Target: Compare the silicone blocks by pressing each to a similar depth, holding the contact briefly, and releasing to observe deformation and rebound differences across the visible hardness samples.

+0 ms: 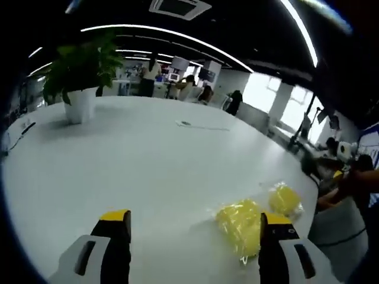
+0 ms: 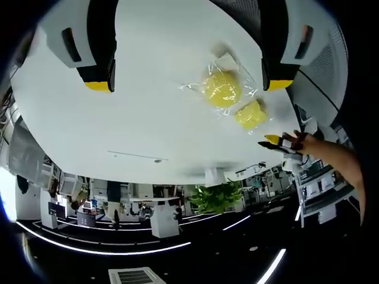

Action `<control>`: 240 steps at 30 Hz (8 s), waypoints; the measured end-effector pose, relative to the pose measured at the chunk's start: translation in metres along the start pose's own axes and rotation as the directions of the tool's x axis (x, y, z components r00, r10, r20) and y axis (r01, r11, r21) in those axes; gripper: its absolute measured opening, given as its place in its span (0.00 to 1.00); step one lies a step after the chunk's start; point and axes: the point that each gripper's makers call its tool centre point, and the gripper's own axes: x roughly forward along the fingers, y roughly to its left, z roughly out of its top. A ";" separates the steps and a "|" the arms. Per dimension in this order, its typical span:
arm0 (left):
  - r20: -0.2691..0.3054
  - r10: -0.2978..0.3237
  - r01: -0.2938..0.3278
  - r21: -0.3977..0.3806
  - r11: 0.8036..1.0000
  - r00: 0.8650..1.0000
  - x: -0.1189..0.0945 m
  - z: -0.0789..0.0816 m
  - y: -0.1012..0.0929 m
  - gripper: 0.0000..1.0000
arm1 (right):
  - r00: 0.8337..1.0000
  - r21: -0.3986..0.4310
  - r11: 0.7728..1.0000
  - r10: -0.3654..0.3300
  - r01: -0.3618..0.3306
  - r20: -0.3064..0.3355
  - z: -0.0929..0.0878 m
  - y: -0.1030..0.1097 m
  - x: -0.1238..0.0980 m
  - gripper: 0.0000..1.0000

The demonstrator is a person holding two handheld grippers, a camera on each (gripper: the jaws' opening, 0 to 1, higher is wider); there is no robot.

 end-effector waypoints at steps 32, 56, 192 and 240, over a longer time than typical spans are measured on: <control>0.088 -0.028 0.030 -0.026 0.999 0.996 -0.088 0.009 -0.053 1.00 | 1.000 0.030 0.999 -0.022 0.021 0.003 -0.010 0.003 -0.030 0.96; 0.086 -0.048 0.052 -0.038 0.998 0.995 -0.098 0.022 -0.061 1.00 | 0.998 0.014 0.999 -0.050 0.050 -0.026 -0.020 0.015 -0.042 0.96; -0.214 -0.328 0.160 -0.559 0.813 0.920 0.151 0.022 -0.183 0.00 | 1.000 0.074 0.997 0.019 -0.019 0.000 -0.027 0.020 -0.034 0.96; 0.119 -0.380 0.387 -0.038 0.921 0.917 0.082 0.205 -0.224 0.00 | 0.994 0.053 0.996 0.060 -0.065 0.095 0.013 0.032 -0.029 0.96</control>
